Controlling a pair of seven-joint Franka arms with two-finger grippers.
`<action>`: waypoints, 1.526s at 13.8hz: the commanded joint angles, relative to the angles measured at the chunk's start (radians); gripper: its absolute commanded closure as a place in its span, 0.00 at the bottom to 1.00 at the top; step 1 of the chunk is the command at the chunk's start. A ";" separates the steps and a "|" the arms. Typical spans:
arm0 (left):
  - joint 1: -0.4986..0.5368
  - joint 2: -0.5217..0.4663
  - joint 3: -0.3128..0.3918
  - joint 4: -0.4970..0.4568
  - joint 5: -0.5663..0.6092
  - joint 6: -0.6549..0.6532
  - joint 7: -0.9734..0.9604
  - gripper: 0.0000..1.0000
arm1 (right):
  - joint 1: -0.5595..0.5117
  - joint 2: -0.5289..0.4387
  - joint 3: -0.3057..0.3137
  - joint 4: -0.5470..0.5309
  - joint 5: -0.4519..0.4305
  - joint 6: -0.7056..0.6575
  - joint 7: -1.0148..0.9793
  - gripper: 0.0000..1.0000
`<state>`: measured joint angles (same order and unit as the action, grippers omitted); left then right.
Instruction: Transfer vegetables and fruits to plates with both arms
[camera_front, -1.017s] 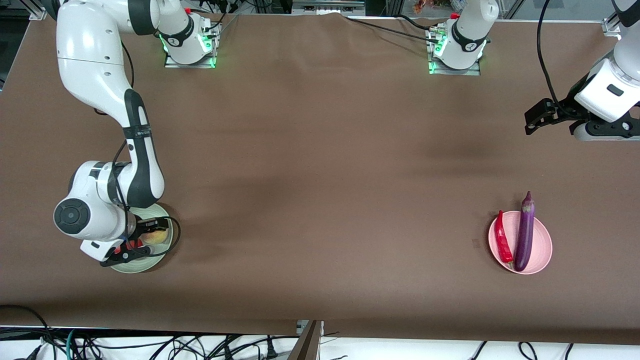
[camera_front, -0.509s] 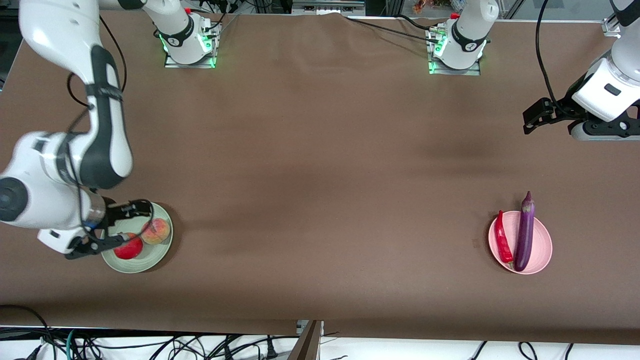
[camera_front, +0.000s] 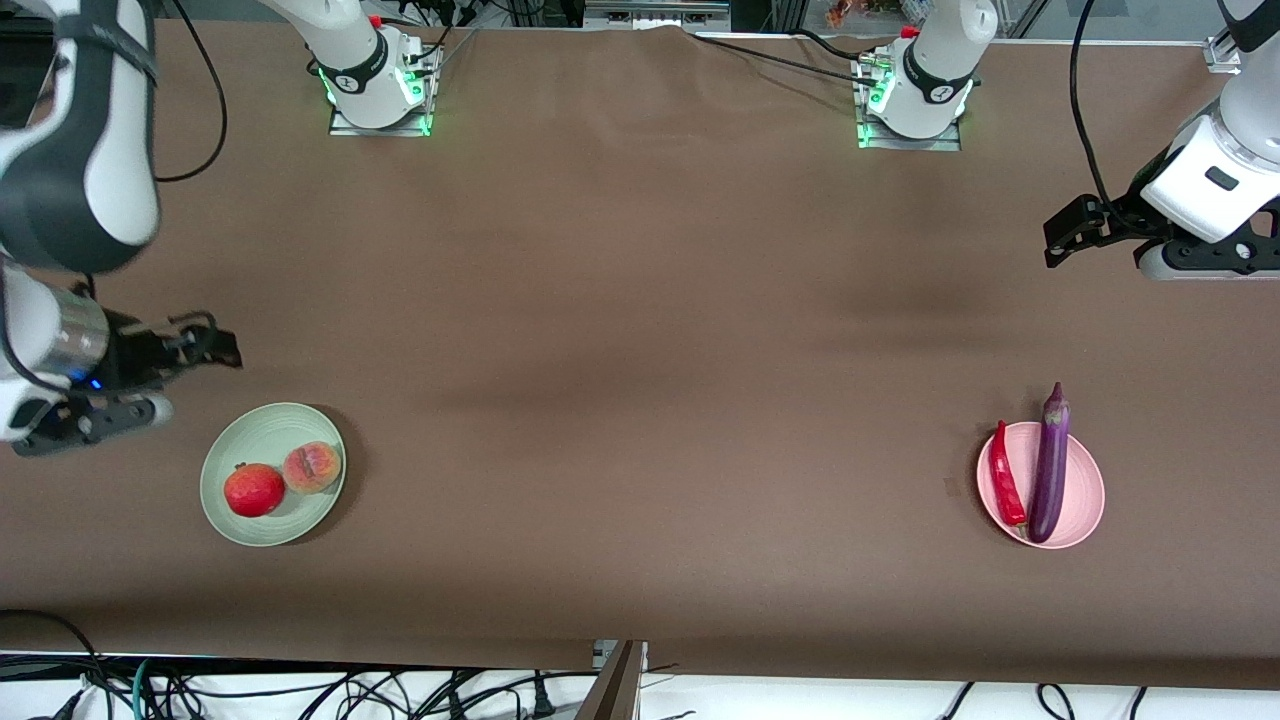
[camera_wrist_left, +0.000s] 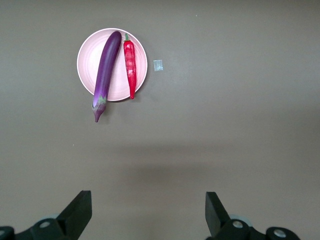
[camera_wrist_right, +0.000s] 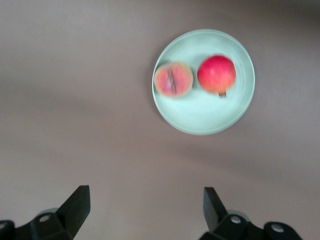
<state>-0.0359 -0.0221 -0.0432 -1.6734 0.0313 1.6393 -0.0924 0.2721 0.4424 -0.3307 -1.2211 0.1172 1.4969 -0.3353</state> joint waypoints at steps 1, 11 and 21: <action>-0.004 0.010 0.005 0.027 -0.019 -0.030 0.016 0.00 | -0.043 -0.149 0.065 -0.119 -0.047 -0.039 -0.016 0.00; -0.004 0.010 0.005 0.027 -0.019 -0.032 0.016 0.00 | -0.220 -0.333 0.224 -0.244 -0.171 -0.053 0.004 0.00; -0.004 0.010 0.003 0.027 -0.019 -0.042 0.017 0.00 | -0.215 -0.335 0.283 -0.233 -0.178 -0.126 0.228 0.00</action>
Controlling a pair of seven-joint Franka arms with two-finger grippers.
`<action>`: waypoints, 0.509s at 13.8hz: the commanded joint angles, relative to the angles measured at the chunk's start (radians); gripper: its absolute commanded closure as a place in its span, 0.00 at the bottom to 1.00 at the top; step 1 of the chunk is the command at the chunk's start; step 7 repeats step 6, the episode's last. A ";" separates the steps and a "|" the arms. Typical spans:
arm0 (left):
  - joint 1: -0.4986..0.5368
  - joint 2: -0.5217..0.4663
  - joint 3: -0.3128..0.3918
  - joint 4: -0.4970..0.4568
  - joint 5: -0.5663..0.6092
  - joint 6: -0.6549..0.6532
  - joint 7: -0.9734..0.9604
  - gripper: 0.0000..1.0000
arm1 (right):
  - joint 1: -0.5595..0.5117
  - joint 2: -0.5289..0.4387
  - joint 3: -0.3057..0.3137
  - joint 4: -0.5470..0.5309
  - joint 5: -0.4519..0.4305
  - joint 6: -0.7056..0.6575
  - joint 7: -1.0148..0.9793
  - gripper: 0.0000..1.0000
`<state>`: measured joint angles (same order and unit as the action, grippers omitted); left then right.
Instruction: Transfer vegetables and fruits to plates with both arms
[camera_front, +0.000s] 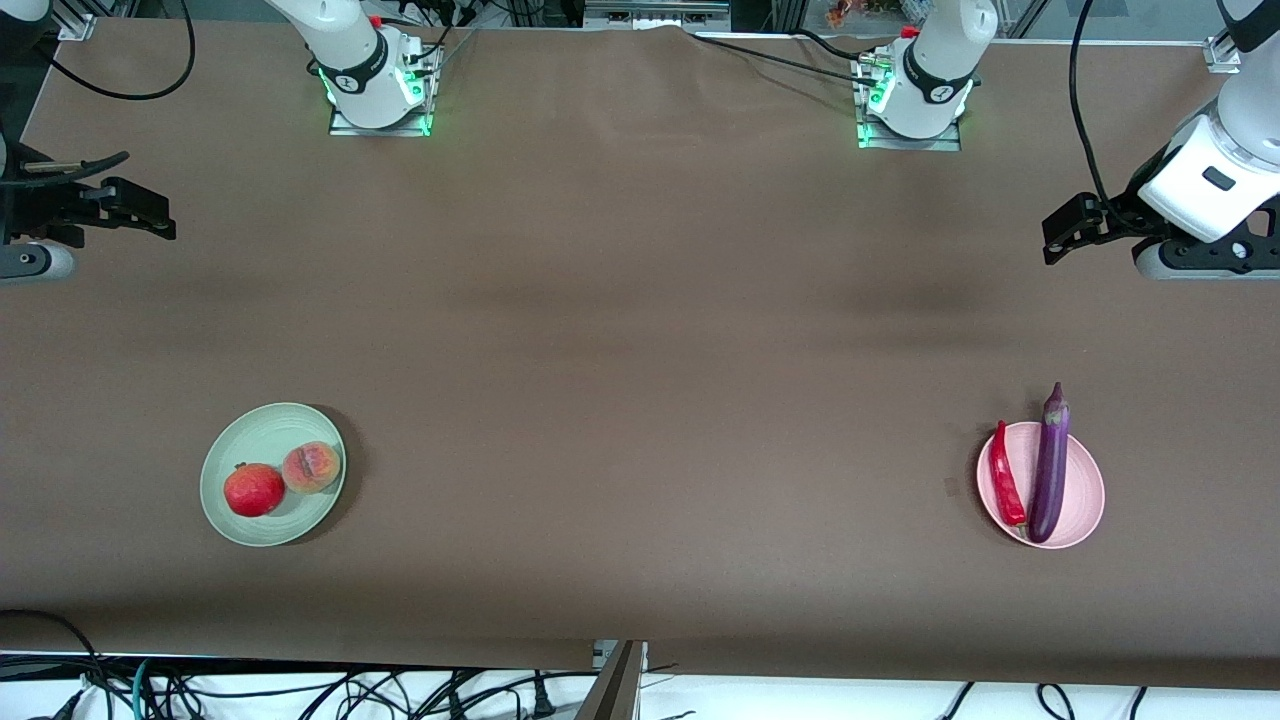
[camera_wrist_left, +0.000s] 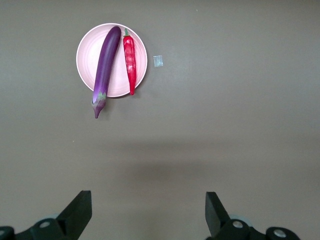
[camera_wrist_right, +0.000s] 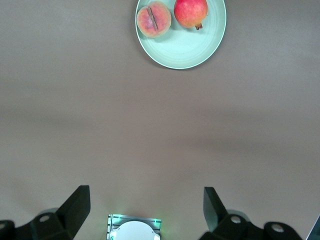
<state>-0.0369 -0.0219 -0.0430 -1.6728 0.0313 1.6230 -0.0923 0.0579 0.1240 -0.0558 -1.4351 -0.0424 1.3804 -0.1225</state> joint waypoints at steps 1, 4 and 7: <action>-0.003 0.008 0.005 0.027 -0.019 -0.028 0.017 0.00 | 0.000 -0.017 0.008 -0.019 -0.022 -0.006 0.015 0.00; -0.003 0.008 0.005 0.027 -0.019 -0.028 0.017 0.00 | -0.001 -0.014 0.008 -0.018 -0.022 0.000 0.015 0.00; -0.001 0.008 0.005 0.027 -0.019 -0.029 0.017 0.00 | -0.003 -0.014 0.007 -0.019 -0.020 0.000 0.017 0.00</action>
